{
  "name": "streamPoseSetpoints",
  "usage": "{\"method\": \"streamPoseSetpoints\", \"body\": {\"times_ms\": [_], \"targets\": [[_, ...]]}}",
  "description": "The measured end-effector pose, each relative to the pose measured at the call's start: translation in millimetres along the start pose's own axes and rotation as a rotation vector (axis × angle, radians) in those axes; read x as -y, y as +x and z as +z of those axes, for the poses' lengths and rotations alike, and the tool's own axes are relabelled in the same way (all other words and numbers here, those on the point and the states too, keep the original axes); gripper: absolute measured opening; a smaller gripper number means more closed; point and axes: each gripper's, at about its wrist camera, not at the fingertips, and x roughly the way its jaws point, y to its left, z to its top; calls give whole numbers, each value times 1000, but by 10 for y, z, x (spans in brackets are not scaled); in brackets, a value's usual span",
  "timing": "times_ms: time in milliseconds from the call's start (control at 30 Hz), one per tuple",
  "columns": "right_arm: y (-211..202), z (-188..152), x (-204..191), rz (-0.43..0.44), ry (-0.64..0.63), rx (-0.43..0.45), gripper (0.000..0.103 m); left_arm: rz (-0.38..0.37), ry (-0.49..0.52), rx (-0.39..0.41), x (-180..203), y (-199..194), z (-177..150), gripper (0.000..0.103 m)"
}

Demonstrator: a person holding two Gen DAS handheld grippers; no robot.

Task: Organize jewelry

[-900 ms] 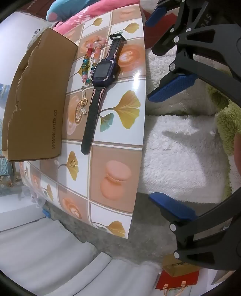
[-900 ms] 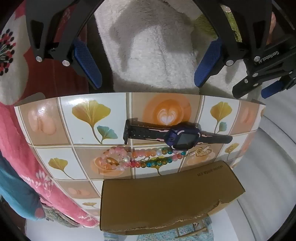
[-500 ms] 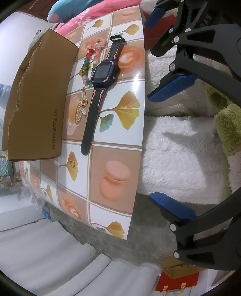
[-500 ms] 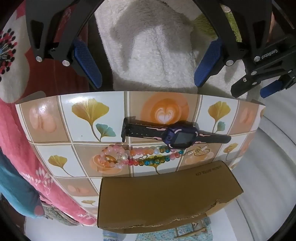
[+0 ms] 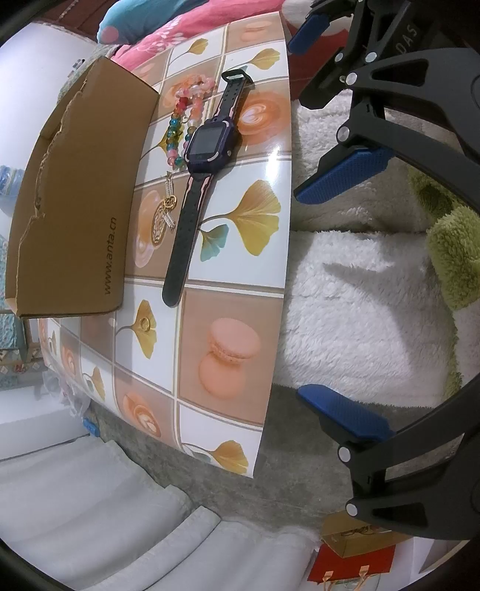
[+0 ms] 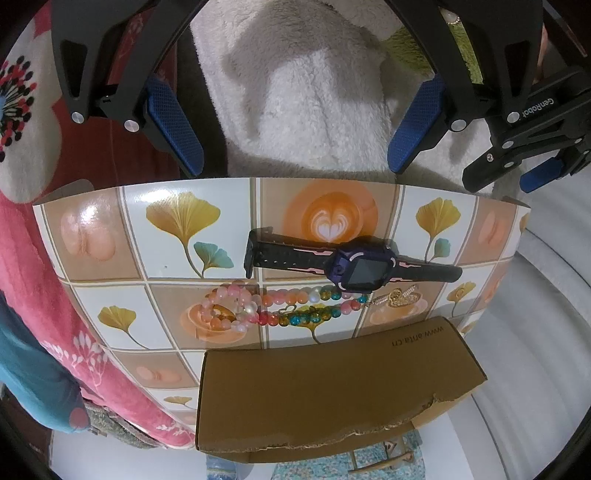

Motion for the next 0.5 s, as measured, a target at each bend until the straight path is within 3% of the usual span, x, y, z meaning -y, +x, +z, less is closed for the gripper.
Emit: {"method": "streamPoseSetpoints", "body": {"times_ms": [500], "targets": [[10, -4, -2, -2, 3, 0, 97, 0, -2, -1, -27, 13, -1, 95]]}}
